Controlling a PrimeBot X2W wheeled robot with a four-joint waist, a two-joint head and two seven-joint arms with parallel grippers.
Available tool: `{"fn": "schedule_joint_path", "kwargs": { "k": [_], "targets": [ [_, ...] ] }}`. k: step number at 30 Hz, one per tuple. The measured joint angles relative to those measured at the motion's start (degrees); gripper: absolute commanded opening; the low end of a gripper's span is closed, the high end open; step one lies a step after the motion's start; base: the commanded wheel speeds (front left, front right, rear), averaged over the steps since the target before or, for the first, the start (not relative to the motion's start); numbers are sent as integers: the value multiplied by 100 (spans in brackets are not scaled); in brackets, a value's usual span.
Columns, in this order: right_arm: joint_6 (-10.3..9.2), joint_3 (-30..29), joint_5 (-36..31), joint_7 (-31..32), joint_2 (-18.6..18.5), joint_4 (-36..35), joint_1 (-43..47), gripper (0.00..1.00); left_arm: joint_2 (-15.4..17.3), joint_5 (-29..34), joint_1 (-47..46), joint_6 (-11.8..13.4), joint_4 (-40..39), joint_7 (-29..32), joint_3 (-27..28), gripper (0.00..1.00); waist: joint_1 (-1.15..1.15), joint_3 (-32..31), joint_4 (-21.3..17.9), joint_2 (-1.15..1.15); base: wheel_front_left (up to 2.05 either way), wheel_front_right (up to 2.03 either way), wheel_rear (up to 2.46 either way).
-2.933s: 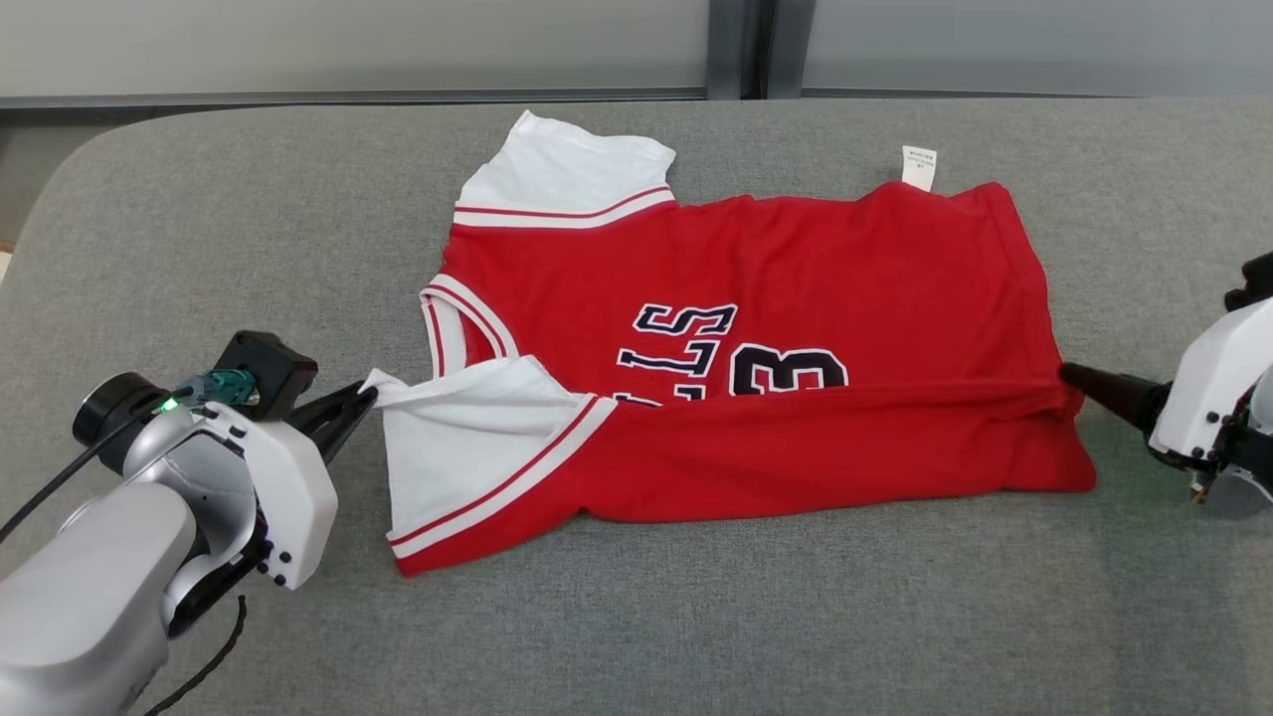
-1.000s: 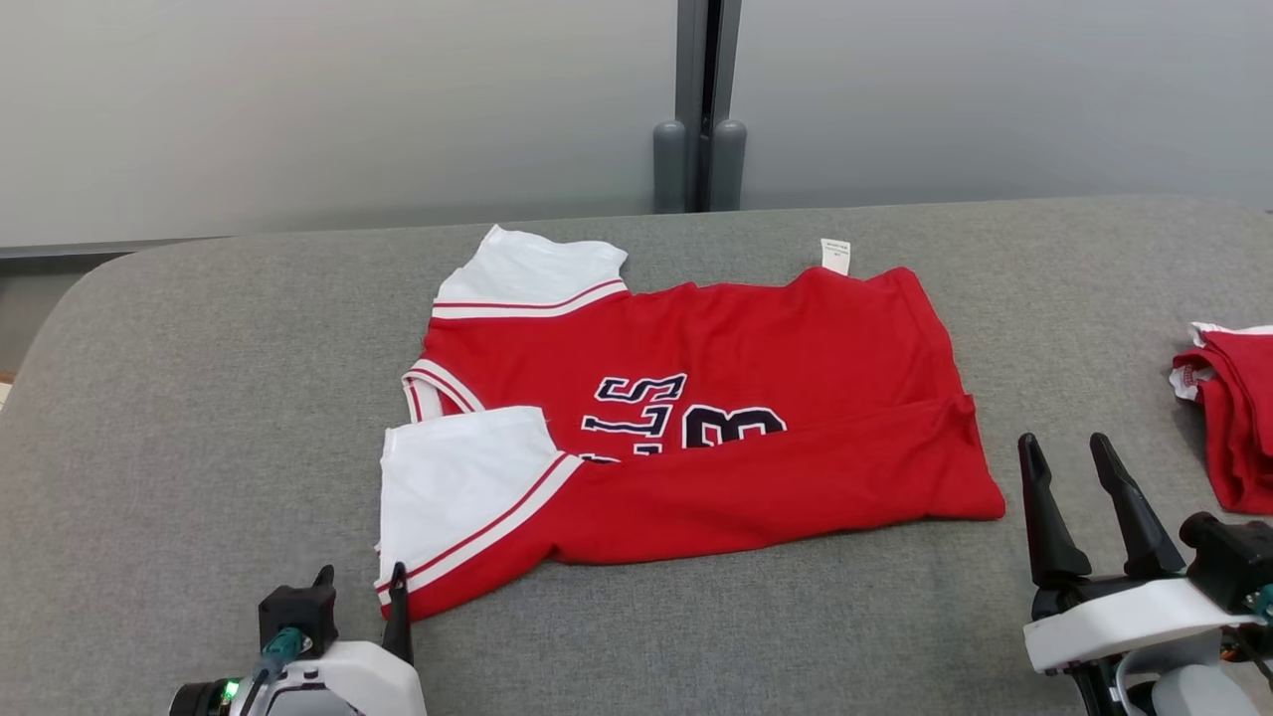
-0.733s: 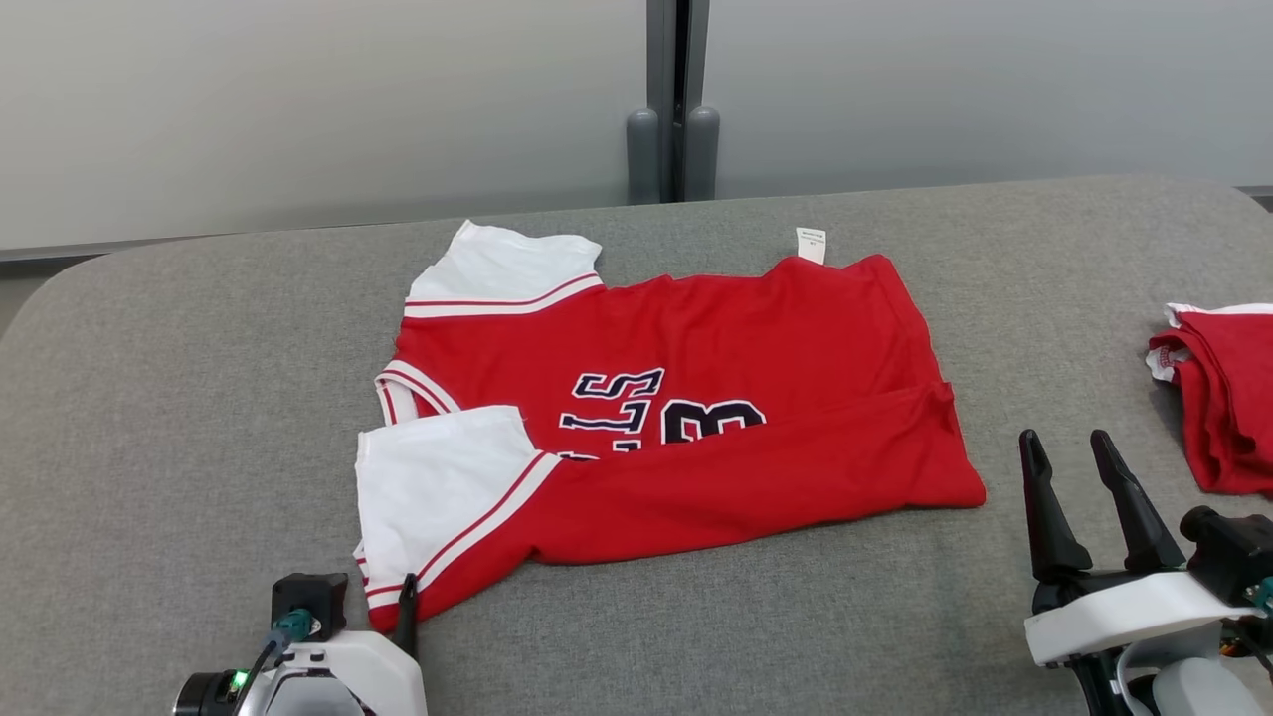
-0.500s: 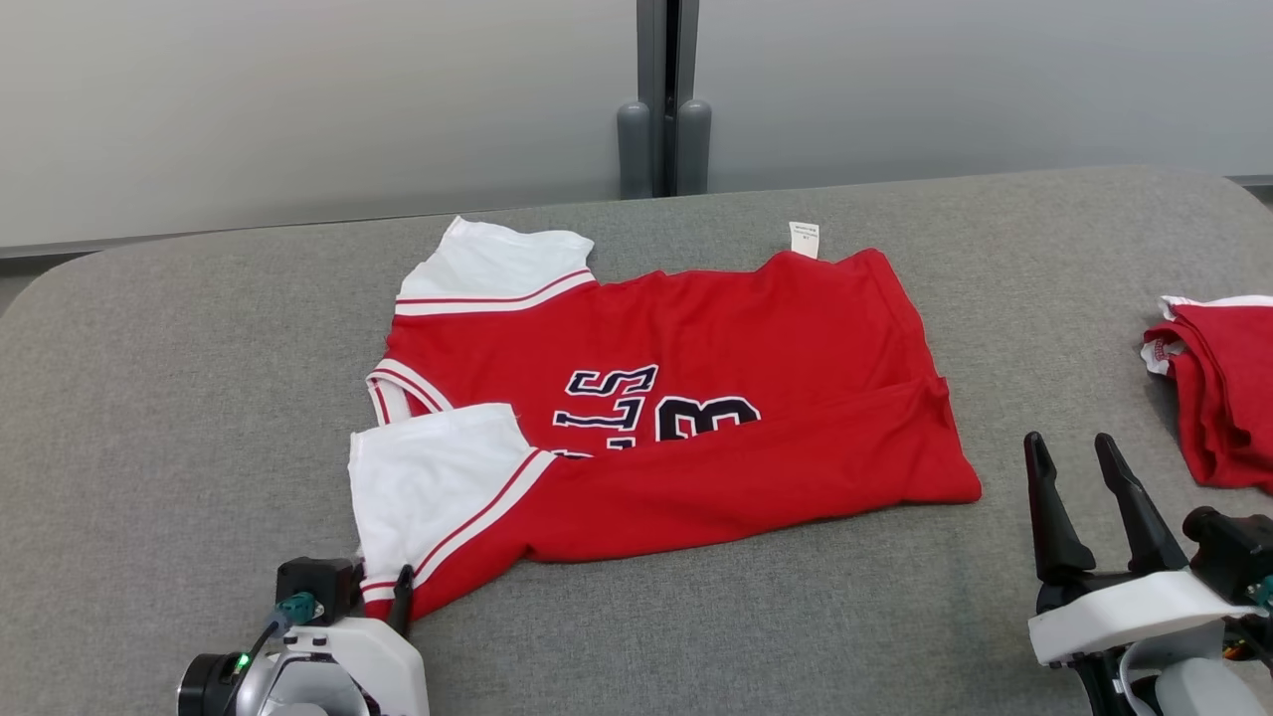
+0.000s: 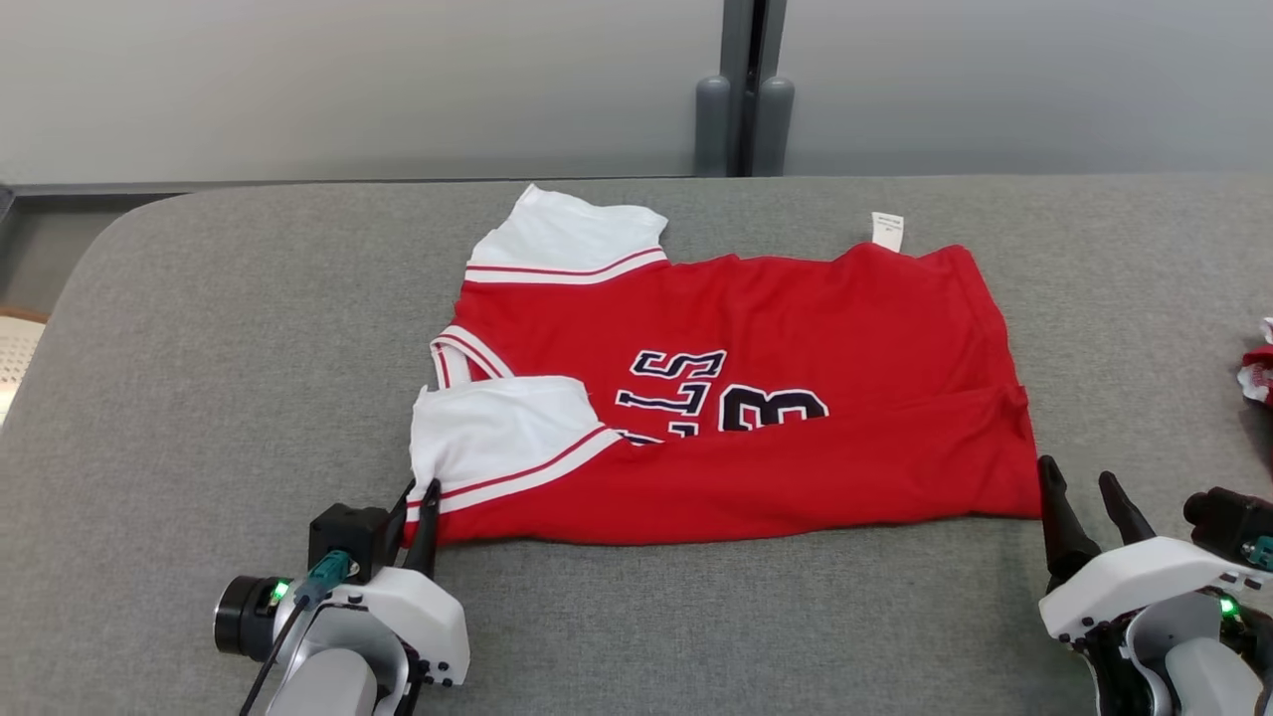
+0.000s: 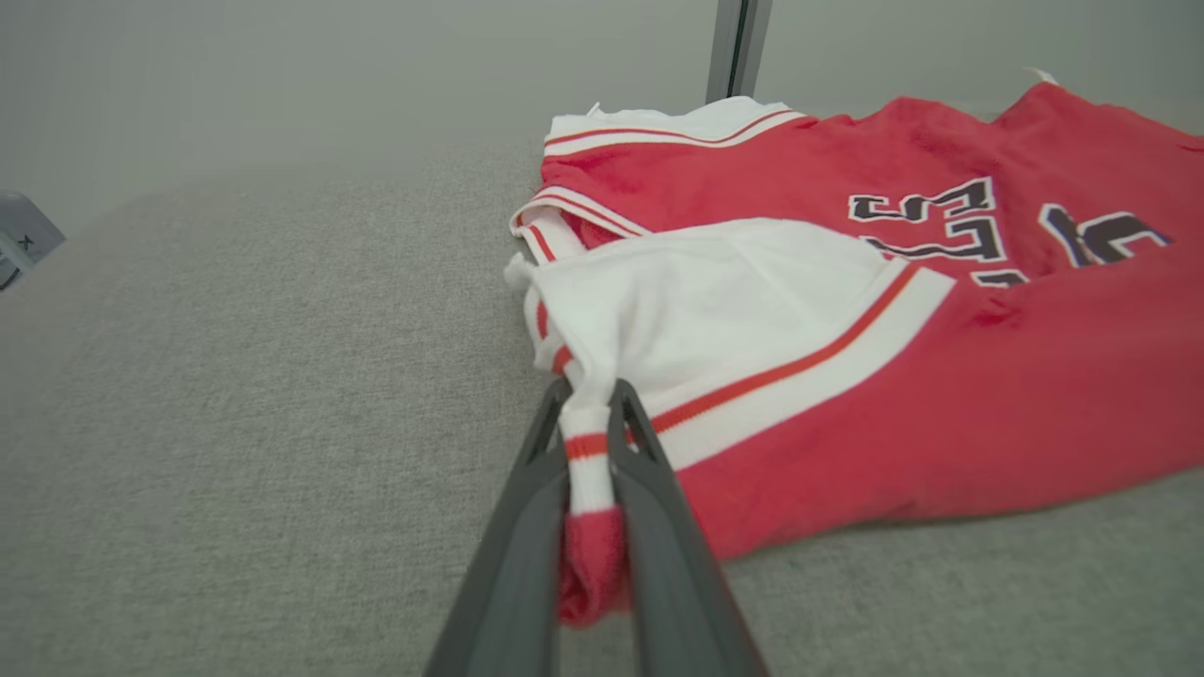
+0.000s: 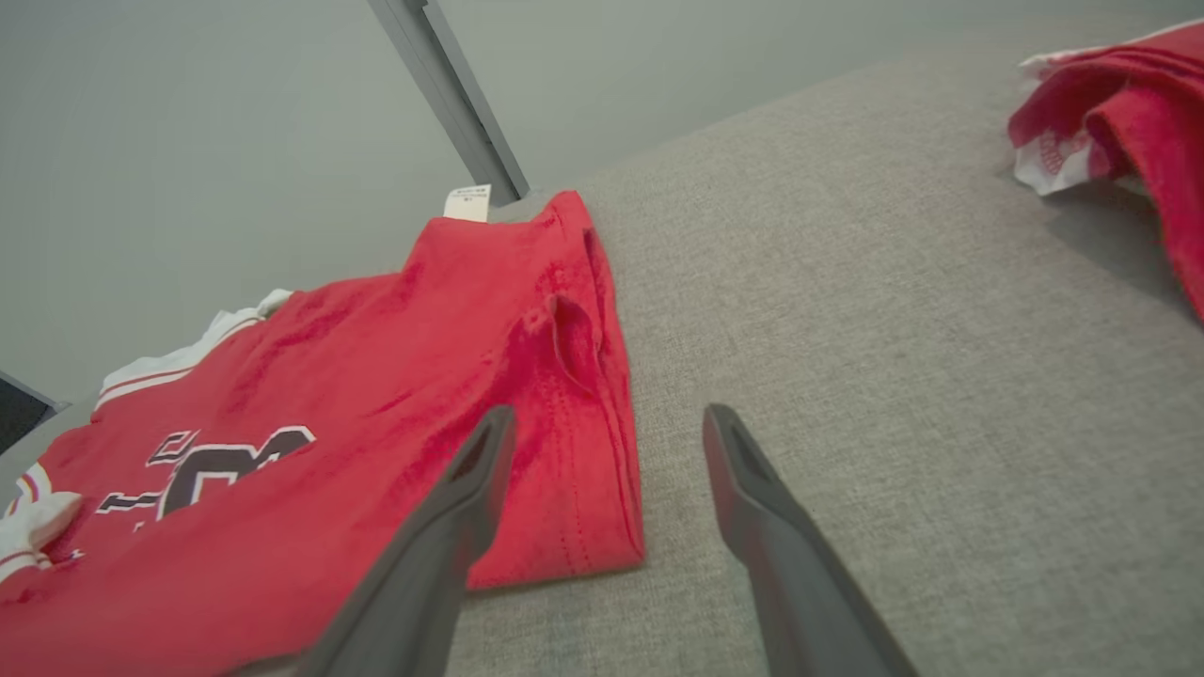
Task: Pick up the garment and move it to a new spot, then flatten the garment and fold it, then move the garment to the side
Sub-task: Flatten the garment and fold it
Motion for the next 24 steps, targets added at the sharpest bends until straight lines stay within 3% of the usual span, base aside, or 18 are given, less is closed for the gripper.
{"fn": "schedule_joint_path", "kwargs": {
  "k": [9,10,11,12,24],
  "targets": [
    [0,18,-2,274,47,1111,-651,100,-29,51,-30,-60,-388,34,-218,0,0,231,308,0,0,0,0],
    [0,56,58,316,57,1155,-714,78,-24,58,-31,-62,-405,41,-234,0,0,249,329,0,0,0,0],
    [0,109,100,335,55,1182,-755,26,-19,63,-35,-63,-421,71,-250,0,0,262,345,0,0,0,0],
    [0,140,130,333,47,1213,-789,0,-11,68,-36,-63,-431,87,-265,0,0,270,355,0,0,0,0],
    [2,742,569,292,-366,1068,-616,0,236,49,184,-76,-420,212,-336,0,0,38,214,0,0,0,0]
  ]
}}
